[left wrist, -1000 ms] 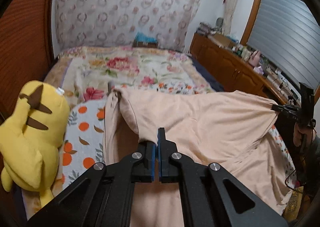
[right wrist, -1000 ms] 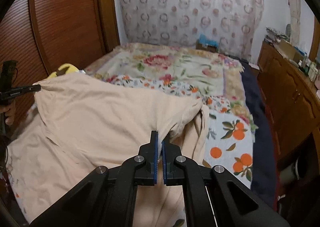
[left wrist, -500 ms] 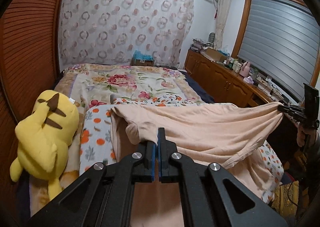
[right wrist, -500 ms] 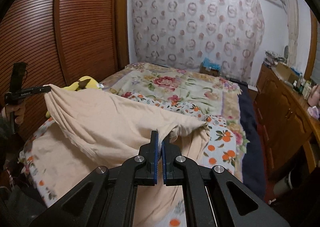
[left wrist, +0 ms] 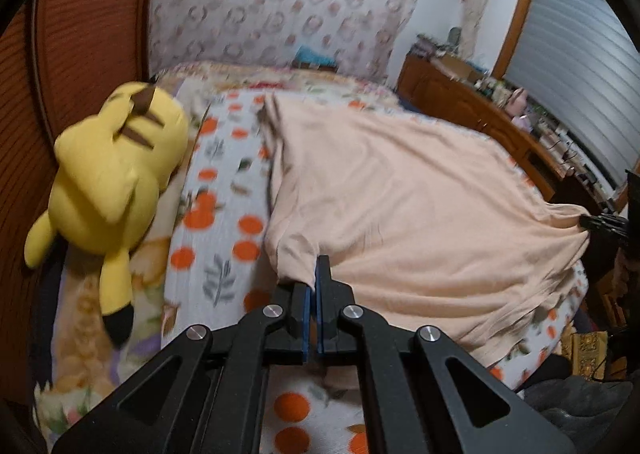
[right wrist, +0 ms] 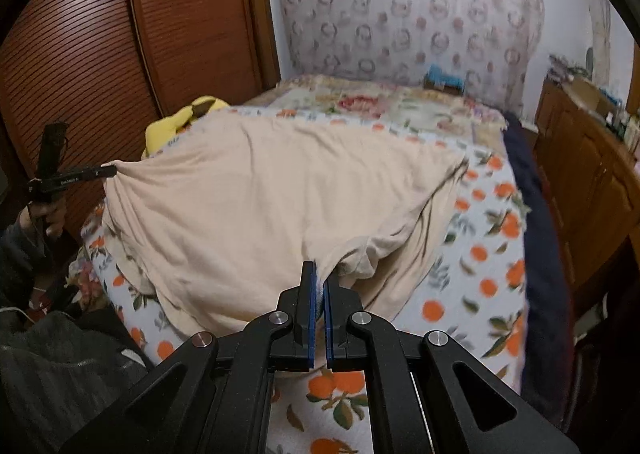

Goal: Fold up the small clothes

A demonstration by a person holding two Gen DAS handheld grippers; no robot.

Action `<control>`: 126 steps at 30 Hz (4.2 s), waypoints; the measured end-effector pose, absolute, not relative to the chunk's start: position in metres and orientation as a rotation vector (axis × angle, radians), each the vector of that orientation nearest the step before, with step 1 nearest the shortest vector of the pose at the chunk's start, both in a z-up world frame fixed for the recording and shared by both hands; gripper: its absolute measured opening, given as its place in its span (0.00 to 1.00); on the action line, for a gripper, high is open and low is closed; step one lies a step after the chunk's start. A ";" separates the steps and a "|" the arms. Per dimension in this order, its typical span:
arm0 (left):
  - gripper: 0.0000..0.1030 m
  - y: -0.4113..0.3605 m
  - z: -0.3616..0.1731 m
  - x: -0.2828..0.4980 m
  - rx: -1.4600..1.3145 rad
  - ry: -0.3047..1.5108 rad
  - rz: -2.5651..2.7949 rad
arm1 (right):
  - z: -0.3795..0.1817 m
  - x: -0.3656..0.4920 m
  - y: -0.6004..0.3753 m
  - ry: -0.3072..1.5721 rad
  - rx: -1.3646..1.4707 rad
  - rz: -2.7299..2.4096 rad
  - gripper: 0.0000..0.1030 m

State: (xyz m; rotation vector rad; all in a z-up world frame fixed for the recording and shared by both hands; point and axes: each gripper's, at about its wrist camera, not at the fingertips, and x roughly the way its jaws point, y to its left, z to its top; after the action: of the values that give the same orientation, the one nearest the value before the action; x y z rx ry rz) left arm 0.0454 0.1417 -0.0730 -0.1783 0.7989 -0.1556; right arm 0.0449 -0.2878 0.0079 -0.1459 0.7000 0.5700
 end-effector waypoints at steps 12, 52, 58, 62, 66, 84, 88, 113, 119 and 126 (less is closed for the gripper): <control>0.03 0.132 -0.087 0.041 -0.142 0.837 -0.139 | -0.020 0.066 -0.313 0.733 -0.093 0.478 0.24; 0.76 0.124 -0.101 0.030 -0.225 0.857 -0.174 | -0.095 0.124 -0.278 0.761 -0.030 0.333 0.59; 0.74 0.120 -0.103 0.031 -0.220 0.853 -0.164 | -0.091 0.111 -0.269 0.743 -0.021 0.363 0.59; 0.73 0.119 -0.103 0.031 -0.223 0.848 -0.162 | -0.092 0.116 -0.260 0.730 -0.046 0.377 0.55; 0.52 0.116 -0.103 0.031 -0.220 0.839 -0.173 | -0.094 0.118 -0.256 0.716 -0.084 0.391 0.19; 0.07 0.108 -0.047 -0.005 -0.262 0.703 -0.243 | -0.046 0.074 -0.308 0.599 0.001 0.473 0.09; 0.07 0.109 -0.056 -0.004 -0.252 0.732 -0.234 | -0.052 0.065 -0.311 0.622 -0.007 0.473 0.09; 0.07 0.094 -0.062 0.000 -0.176 0.754 -0.187 | -0.053 0.096 -0.271 0.657 -0.079 0.401 0.50; 0.07 0.093 -0.061 0.001 -0.174 0.754 -0.187 | -0.074 0.110 -0.239 0.719 -0.107 0.420 0.50; 0.07 0.092 -0.058 0.001 -0.183 0.739 -0.206 | -0.084 0.111 -0.223 0.751 -0.124 0.415 0.56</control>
State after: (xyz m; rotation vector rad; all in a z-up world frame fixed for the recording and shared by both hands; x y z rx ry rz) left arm 0.0006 0.0924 -0.0585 -0.1830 0.7392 -0.2063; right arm 0.1111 -0.2226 -0.0844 -0.1245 0.7511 0.4151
